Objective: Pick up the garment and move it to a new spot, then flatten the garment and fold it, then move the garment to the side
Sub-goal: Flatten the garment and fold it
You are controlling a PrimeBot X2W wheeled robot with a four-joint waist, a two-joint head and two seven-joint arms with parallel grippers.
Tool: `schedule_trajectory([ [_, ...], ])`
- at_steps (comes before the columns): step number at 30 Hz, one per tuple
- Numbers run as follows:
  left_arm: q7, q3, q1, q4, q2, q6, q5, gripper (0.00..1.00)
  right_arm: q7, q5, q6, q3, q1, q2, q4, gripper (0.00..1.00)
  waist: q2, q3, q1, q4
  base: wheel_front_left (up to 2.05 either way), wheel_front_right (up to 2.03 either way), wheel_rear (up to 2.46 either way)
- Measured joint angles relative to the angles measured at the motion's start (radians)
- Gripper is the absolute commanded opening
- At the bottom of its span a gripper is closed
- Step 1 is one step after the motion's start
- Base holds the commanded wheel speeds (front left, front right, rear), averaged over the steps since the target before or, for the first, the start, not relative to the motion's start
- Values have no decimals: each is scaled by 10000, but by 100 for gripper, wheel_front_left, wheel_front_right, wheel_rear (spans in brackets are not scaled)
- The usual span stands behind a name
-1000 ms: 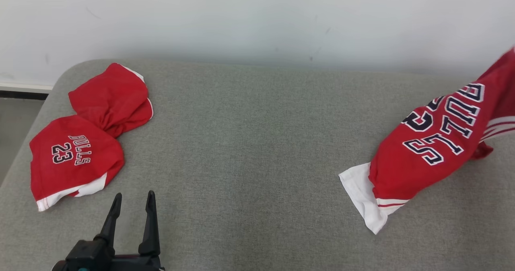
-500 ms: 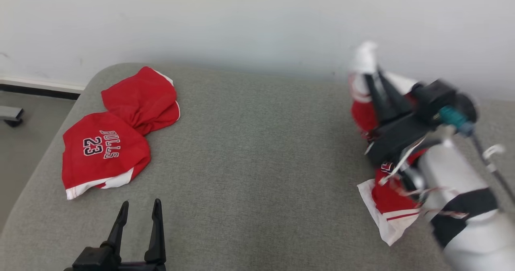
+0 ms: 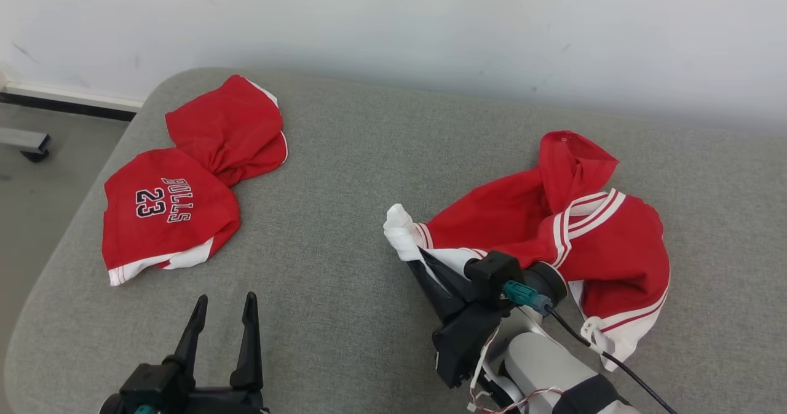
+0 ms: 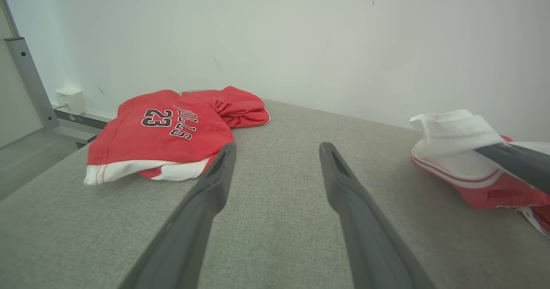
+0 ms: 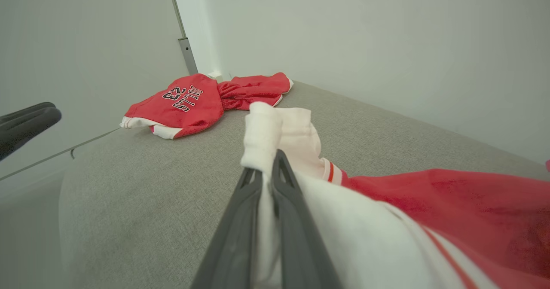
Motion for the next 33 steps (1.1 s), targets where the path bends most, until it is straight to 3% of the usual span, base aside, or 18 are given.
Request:
schedule_trajectory([
  [9, 0, -389, -481, 198, -4, 6, -215, 100, -240, 1584, 0, 1507, -947, 40, -33, 0, 0, 326, 1, 182, 0, 0, 0],
  [10, -2, -414, -518, 199, -4, 15, -274, 100, -253, 1687, 0, 1572, -1053, 40, 17, 12, 0, 341, 1, 210, 0, 0, 0],
  [11, -2, -435, -522, 213, 0, 19, -313, 100, -257, 1783, 0, 1641, -1148, 38, 77, 100, 1, 353, 1, 234, 0, 0, 0],
  [16, -2, -408, -506, 253, -2, 104, -349, 100, -261, 2102, 0, 1918, -1374, 50, 347, 100, 0, 333, 1, 194, 0, 0, 0],
  [19, -2, -291, -474, 247, 2, 128, -353, 100, -270, 2046, 0, 1540, -1471, 48, 332, 100, 0, 285, 1, 49, 0, 0, 0],
  [25, -2, -144, -282, 163, 2, 173, -299, 100, -272, 819, 0, -407, -1316, -6, -167, 100, 0, 111, 0, -314, 0, 0, 0],
  [33, -2, 226, -44, -79, 0, 176, -12, 100, -272, -552, 0, -2897, 452, -1099, -1875, 100, 0, -101, 0, -930, 0, 0, 0],
])
